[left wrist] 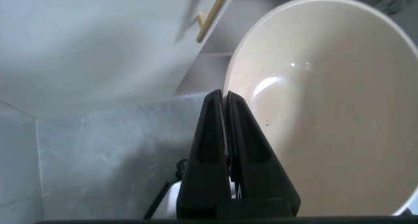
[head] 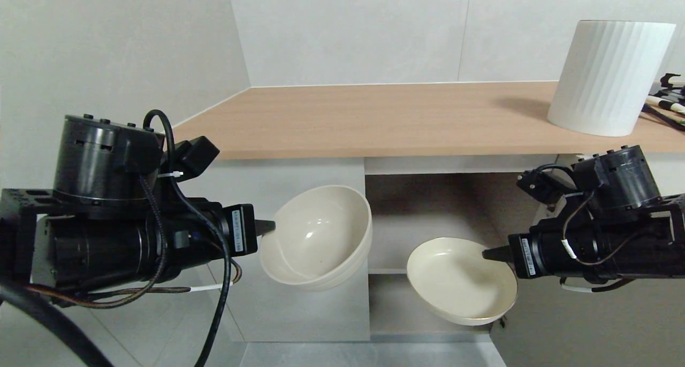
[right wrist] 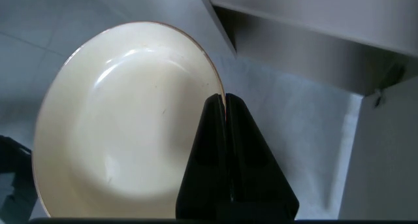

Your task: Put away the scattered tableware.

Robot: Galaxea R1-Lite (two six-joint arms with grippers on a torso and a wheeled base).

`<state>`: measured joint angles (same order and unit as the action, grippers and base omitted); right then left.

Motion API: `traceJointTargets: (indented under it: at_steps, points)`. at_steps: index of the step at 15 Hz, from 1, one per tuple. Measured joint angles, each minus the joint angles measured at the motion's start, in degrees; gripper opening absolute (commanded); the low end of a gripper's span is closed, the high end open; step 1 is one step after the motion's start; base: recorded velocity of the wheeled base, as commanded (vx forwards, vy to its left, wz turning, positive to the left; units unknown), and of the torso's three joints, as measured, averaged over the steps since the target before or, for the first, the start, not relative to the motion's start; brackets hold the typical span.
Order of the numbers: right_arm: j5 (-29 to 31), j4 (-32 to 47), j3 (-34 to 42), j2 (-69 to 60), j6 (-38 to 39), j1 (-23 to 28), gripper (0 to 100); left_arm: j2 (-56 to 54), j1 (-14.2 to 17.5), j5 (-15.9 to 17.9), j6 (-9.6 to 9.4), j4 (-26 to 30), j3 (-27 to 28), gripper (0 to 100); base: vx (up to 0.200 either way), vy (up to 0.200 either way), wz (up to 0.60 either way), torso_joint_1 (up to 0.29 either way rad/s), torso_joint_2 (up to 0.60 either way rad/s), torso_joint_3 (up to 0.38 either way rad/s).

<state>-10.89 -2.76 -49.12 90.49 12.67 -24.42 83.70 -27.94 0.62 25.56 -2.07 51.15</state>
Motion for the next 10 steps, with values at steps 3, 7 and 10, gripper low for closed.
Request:
traceJointTargets:
  at_steps: [3,7,10]
  points:
    - [0.0,-0.02,0.0,0.33,0.0,0.0,0,0.06,0.0,-0.07,0.0,0.0,0.09,0,0.0,0.0,0.0,-0.049,0.17,0.123]
    - [0.0,-0.04,0.0,0.55,0.0,0.0,0,0.09,0.0,-0.07,0.0,-0.02,0.11,0,0.0,0.0,0.0,-0.003,0.01,0.013]
    - [0.09,-0.04,-0.13,2.45,-0.22,-0.17,0,0.15,0.0,0.04,0.0,-0.02,0.02,0,0.0,0.0,0.0,0.0,0.0,0.0]
